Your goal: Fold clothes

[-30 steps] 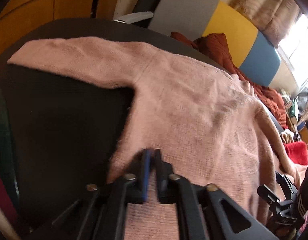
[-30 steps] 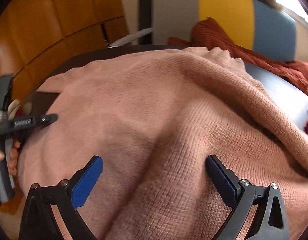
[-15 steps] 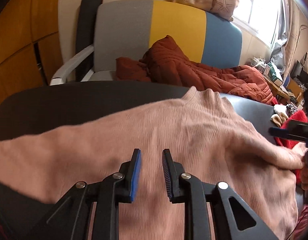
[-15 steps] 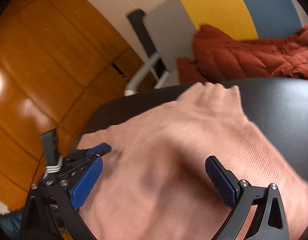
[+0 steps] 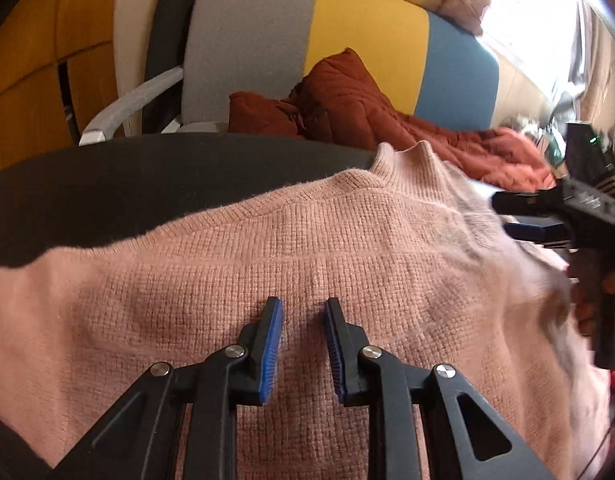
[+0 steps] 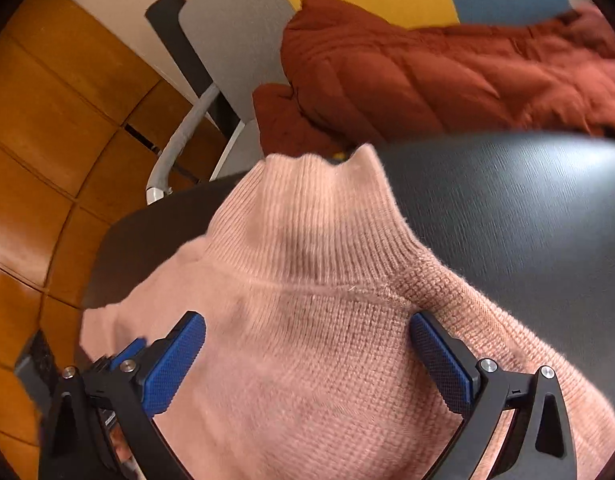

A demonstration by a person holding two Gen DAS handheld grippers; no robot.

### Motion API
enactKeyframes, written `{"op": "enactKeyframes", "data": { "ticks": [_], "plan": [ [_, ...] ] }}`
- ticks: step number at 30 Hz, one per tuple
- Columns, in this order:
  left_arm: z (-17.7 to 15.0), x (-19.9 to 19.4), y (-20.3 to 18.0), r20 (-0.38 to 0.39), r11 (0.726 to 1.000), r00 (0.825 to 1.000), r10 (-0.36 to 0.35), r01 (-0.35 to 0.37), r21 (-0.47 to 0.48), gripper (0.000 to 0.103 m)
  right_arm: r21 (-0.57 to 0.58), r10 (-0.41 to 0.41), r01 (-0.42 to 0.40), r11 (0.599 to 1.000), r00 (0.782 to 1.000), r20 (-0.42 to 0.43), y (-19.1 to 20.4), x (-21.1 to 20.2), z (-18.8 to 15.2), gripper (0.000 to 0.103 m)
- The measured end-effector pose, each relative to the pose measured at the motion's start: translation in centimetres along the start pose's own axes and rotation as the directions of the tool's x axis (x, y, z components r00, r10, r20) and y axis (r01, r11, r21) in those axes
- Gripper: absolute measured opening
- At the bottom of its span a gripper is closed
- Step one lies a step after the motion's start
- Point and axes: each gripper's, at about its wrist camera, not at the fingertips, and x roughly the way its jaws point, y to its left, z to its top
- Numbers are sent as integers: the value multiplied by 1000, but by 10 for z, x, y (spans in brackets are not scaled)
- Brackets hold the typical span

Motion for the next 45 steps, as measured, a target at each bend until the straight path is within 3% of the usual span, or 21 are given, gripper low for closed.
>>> {"op": "enactKeyframes", "data": {
  "ticks": [4,9,15,18,21,24,28,31,34,36,39,40,41,44,45],
  "plan": [
    [3,4,11,7,999,1000,-24,24,-40,24,-118,-81,86,989,995,51,11,23,20,103],
    [10,12,18,16,998,1000,-15,16,-65,24,-276,-229,248,929,968,98,29,41,19,103],
    [10,12,14,21,999,1000,12,-11,-53,24,-294,-235,265,918,963,135,35,23,9,103],
    [11,12,15,19,999,1000,14,-13,-52,24,-278,-163,202,939,974,156,42,-12,-16,103],
    [11,4,18,13,996,1000,14,-13,-88,24,-283,-76,104,953,991,108,44,-46,-53,103],
    [3,-20,12,36,994,998,51,-48,-94,26,-298,-43,58,953,998,55,44,-71,-97,103],
    [-31,-58,-18,51,1000,999,7,-6,-10,27,-292,-50,65,954,997,56,31,-104,-153,103],
    [-62,-78,-38,36,999,999,-34,32,39,28,-236,-98,117,965,991,90,3,-134,-184,103],
    [-91,-92,-53,19,996,998,-55,54,73,30,-170,-193,215,962,971,141,-32,-175,-212,103],
    [-107,-99,-61,6,995,997,-72,72,76,32,-167,-305,336,927,934,185,-51,-204,-223,103],
    [-123,-100,-65,-14,995,998,-68,69,77,33,-174,-483,532,828,836,261,-79,-248,-235,103],
    [-127,-100,-67,-20,995,998,-67,68,77,33,-194,-544,605,772,787,290,-86,-260,-239,103],
    [-129,-101,-66,-18,995,998,-64,65,72,33,-233,-607,684,691,724,326,-90,-268,-242,103],
    [-133,-103,-64,-19,997,997,-69,69,33,34,-323,-735,858,400,510,447,-101,-290,-250,103],
    [-133,-103,-63,-20,997,997,-72,72,16,34,-355,-753,884,304,451,479,-105,-291,-252,103]
  ]
}}
